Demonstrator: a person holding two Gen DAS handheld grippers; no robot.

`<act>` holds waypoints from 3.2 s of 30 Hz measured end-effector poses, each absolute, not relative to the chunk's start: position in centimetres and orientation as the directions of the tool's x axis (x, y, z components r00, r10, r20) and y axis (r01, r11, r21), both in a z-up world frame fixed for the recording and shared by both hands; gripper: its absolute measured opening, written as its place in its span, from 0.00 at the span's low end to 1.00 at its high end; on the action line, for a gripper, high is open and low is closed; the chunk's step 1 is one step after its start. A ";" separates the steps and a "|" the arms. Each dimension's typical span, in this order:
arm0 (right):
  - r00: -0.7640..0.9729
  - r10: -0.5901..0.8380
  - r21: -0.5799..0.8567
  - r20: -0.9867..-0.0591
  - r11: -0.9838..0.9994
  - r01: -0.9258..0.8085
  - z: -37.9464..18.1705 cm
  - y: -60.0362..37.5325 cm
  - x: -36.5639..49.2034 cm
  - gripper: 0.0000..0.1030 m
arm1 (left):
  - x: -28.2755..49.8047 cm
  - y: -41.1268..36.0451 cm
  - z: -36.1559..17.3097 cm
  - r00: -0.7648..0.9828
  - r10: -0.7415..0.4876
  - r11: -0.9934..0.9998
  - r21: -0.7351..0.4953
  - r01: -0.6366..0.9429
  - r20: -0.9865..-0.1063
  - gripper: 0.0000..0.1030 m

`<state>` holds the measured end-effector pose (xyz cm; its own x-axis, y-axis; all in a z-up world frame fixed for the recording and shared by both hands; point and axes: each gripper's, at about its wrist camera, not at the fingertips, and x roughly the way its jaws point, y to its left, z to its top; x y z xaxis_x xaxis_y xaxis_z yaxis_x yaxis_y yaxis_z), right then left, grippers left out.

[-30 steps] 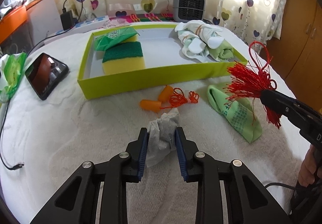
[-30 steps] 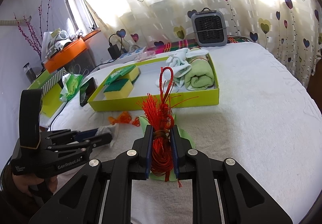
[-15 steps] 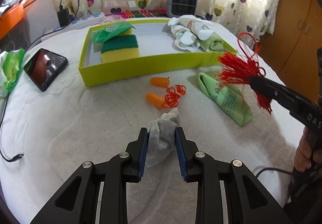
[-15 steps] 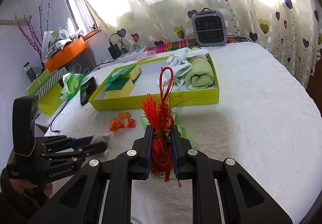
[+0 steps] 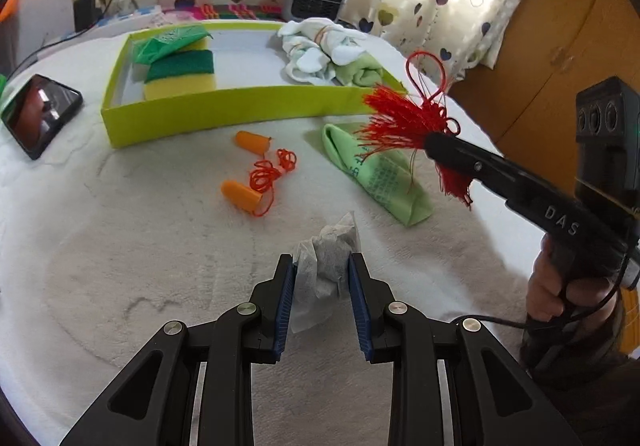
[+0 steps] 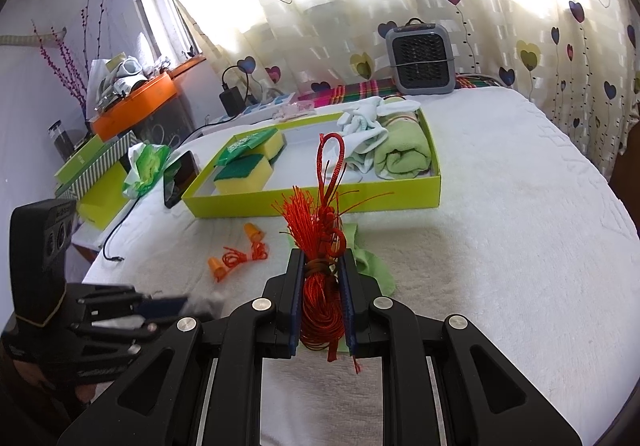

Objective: Organize soft objects
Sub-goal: 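Carry the tissue packet and red tassel over the lime-green box with both grippers, then lower the tissue packet into the box and open the left gripper while the right releases the tassel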

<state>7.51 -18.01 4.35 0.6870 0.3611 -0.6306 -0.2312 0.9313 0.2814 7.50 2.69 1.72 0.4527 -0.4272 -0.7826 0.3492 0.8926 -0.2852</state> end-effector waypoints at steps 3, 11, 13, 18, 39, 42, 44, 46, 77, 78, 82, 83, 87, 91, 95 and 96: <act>0.688 0.360 0.283 -0.630 0.932 -0.229 4.4 -18.0 7.4 0.17 | 7.6 3.0 2.2 0.471 -0.421 0.898 -0.284 0.336 -0.775 0.25; 0.688 0.361 0.282 -0.630 0.931 -0.230 4.5 -17.9 7.5 0.17 | 7.9 3.3 2.9 0.494 -0.403 0.907 -0.266 0.326 -0.770 0.25; 0.690 0.360 0.281 -0.628 0.932 -0.231 4.7 -17.8 7.5 0.17 | 8.0 3.3 3.2 0.501 -0.398 0.909 -0.258 0.326 -0.769 0.25; 0.698 0.358 0.273 -0.620 0.933 -0.236 5.3 -17.7 7.6 0.17 | 8.6 3.3 4.2 0.530 -0.381 0.917 -0.236 0.322 -0.758 0.25; 0.715 0.350 0.231 -0.606 0.937 -0.262 7.2 -16.6 10.8 0.17 | 14.5 3.3 8.3 0.612 -0.351 0.929 -0.179 0.325 -0.709 0.25; 0.713 0.351 0.233 -0.607 0.937 -0.262 7.3 -16.6 11.5 0.17 | 15.6 3.2 8.8 0.620 -0.347 0.930 -0.171 0.326 -0.704 0.25; 0.712 0.348 0.230 -0.610 0.937 -0.261 7.3 -16.5 12.0 0.17 | 16.5 3.3 8.9 0.621 -0.342 0.932 -0.168 0.322 -0.705 0.25; 0.709 0.351 0.232 -0.612 0.936 -0.263 7.3 -16.4 12.5 0.17 | 17.5 3.4 9.0 0.620 -0.341 0.932 -0.171 0.318 -0.707 0.25; 0.591 0.411 0.327 -0.694 0.911 -0.250 4.2 -13.1 20.2 0.17 | 28.3 2.0 6.5 0.592 -0.246 0.953 -0.082 0.290 -0.768 0.25; 0.585 0.412 0.329 -0.699 0.911 -0.248 4.0 -13.0 20.4 0.17 | 28.5 1.9 6.4 0.585 -0.253 0.951 -0.087 0.297 -0.770 0.25; 0.571 0.415 0.339 -0.708 0.909 -0.241 3.5 -12.9 20.8 0.17 | 29.1 1.6 5.9 0.572 -0.251 0.951 -0.087 0.298 -0.781 0.25; 0.566 0.420 0.343 -0.710 0.907 -0.243 3.3 -12.9 20.8 0.17 | 29.2 1.5 5.8 0.569 -0.252 0.950 -0.088 0.299 -0.782 0.25; 0.551 0.420 0.345 -0.721 0.908 -0.240 2.9 -12.7 21.1 0.17 | 29.6 1.2 5.5 0.565 -0.244 0.950 -0.079 0.301 -0.788 0.25; 0.536 0.423 0.351 -0.731 0.906 -0.237 2.4 -12.6 21.4 0.17 | 29.9 1.0 5.1 0.560 -0.235 0.951 -0.070 0.300 -0.795 0.25; 0.540 0.408 0.324 -0.736 0.913 -0.248 2.3 -12.3 21.2 0.18 | 30.1 0.9 4.7 0.550 -0.232 0.952 -0.072 0.296 -0.803 0.25; 0.542 0.405 0.320 -0.736 0.914 -0.249 2.3 -12.3 21.2 0.18 | 30.1 1.0 4.7 0.549 -0.231 0.953 -0.072 0.295 -0.803 0.25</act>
